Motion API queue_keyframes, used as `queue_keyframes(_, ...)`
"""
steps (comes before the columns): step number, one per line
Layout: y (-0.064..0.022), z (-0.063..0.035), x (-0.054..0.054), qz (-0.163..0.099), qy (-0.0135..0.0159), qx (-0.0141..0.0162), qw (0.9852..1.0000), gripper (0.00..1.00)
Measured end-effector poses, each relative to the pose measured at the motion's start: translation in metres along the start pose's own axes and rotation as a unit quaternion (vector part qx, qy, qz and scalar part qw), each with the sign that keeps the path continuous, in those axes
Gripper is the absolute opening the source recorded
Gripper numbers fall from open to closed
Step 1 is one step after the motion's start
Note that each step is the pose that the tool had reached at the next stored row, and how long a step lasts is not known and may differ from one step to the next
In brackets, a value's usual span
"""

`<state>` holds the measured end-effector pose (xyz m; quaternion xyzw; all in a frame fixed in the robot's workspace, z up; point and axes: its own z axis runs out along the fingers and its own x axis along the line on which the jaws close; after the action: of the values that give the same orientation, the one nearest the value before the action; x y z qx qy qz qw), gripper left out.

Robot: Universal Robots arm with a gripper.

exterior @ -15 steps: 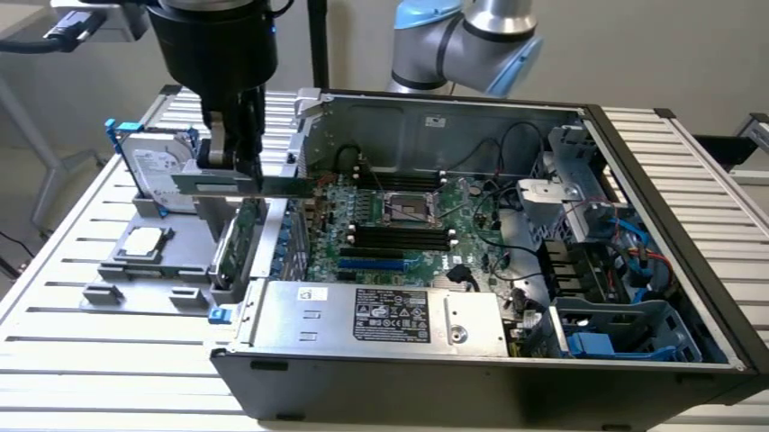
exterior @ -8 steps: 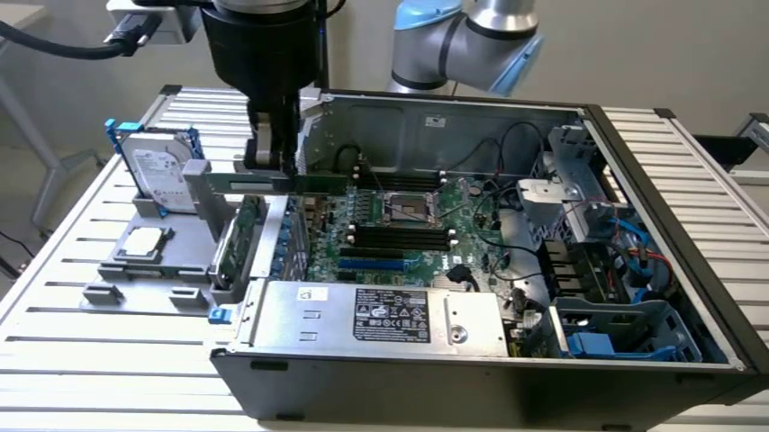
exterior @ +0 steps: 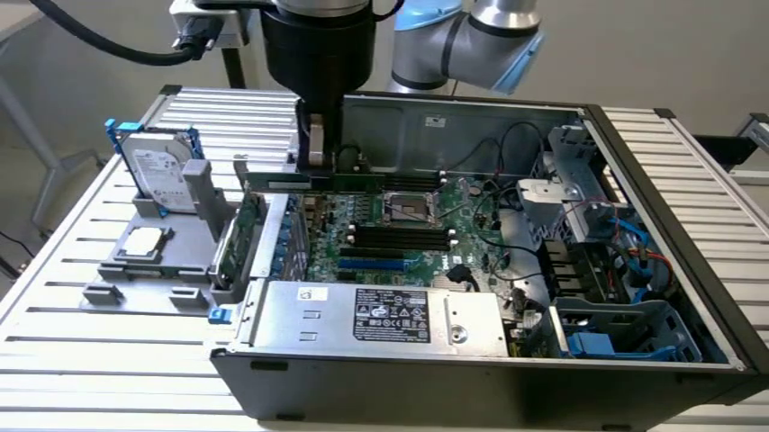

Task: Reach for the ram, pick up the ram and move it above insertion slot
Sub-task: 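Pick up the ram and move it above insertion slot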

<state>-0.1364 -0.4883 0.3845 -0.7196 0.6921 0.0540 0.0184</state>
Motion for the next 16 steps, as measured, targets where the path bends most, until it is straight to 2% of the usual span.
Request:
queue_keyframes(11,-0.0498,-0.0016,0.001,-0.001,-0.0001,0.0000,1.0000,0.14)
queue_keyframes(16,-0.0720,0.0001,-0.005,-0.001,0.0010,-0.0001,1.0000,0.14)
